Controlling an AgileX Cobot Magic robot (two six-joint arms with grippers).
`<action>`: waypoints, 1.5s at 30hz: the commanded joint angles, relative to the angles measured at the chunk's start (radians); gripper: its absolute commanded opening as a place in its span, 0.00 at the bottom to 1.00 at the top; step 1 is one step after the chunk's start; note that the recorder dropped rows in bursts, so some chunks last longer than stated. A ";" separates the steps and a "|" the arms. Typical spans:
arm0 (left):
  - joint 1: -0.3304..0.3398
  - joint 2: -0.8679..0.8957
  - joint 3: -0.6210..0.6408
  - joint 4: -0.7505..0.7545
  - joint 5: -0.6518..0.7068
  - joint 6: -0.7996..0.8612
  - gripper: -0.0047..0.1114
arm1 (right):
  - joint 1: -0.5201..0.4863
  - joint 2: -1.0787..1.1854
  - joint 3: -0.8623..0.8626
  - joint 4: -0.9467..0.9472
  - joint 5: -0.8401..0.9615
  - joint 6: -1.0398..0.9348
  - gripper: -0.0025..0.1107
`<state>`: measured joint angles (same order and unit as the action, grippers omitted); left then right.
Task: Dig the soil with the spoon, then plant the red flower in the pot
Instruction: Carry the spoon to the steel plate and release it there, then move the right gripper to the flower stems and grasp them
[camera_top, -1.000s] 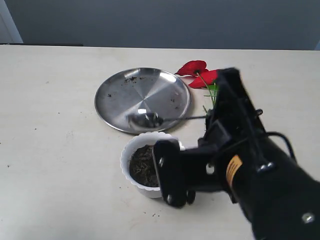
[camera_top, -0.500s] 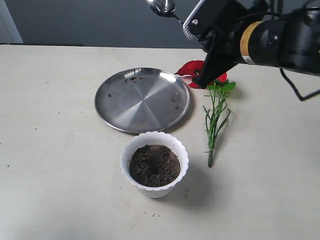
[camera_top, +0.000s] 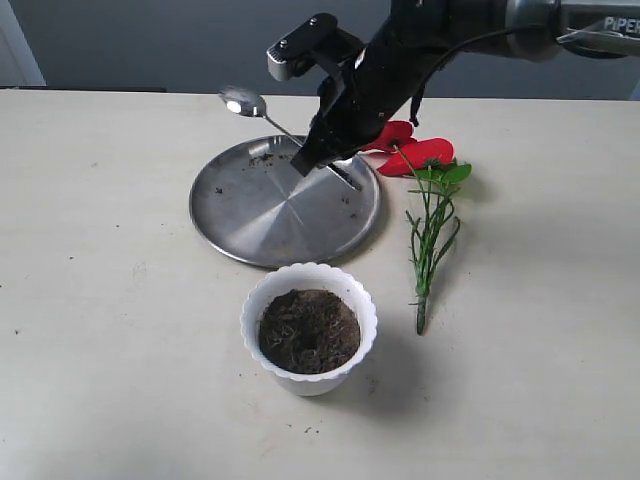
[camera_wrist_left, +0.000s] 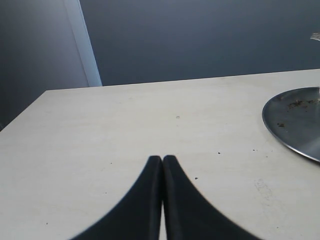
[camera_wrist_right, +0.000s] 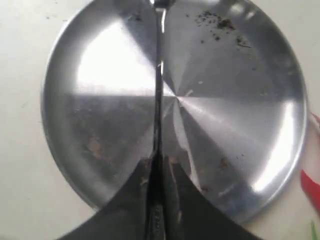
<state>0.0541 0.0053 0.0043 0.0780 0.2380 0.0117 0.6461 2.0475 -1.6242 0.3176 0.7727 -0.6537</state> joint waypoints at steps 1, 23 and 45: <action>-0.007 -0.005 -0.004 -0.008 -0.006 -0.002 0.04 | -0.005 0.060 -0.067 0.024 0.055 -0.023 0.02; -0.007 -0.005 -0.004 -0.008 -0.006 -0.002 0.04 | -0.005 0.196 -0.070 0.033 -0.063 0.051 0.48; -0.007 -0.005 -0.004 -0.008 -0.006 -0.002 0.04 | -0.007 -0.396 0.513 -0.189 -0.143 0.695 0.34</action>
<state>0.0541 0.0053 0.0043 0.0780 0.2380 0.0117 0.6446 1.6652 -1.1935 0.0851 0.7638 0.0229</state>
